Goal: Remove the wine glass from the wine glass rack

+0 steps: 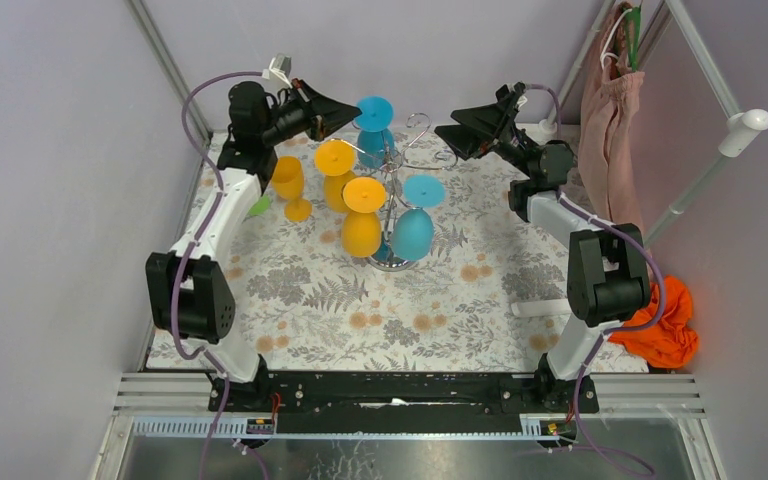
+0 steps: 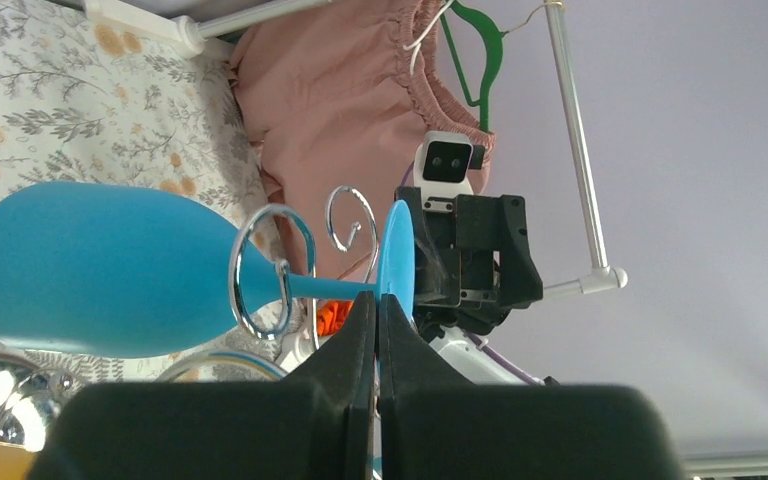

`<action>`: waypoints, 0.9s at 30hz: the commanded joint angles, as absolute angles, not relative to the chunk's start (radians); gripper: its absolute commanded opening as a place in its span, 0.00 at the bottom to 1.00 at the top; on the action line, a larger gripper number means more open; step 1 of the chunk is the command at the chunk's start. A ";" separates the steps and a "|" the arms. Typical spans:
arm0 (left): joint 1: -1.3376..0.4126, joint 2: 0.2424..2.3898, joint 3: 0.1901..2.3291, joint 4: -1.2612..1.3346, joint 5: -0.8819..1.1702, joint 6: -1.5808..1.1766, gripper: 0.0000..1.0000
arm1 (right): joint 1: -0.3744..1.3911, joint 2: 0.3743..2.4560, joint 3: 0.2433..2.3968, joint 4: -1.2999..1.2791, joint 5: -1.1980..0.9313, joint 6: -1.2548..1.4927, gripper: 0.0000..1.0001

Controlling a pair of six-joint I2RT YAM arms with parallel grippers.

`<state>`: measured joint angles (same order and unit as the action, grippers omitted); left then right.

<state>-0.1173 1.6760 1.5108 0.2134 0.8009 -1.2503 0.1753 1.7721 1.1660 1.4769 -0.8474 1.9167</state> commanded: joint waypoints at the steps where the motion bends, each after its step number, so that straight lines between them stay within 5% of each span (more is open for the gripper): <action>1: -0.120 1.575 1.470 0.129 0.771 -1.154 0.00 | 0.176 1.779 1.163 1.534 -0.858 1.925 0.75; 14: -0.019 1.479 1.342 0.090 0.771 -1.127 0.00 | 0.176 1.783 1.167 1.529 -0.854 1.933 0.75; 27: 0.048 1.666 1.571 0.268 0.798 -1.258 0.00 | 0.176 1.777 1.159 1.524 -0.863 1.926 0.75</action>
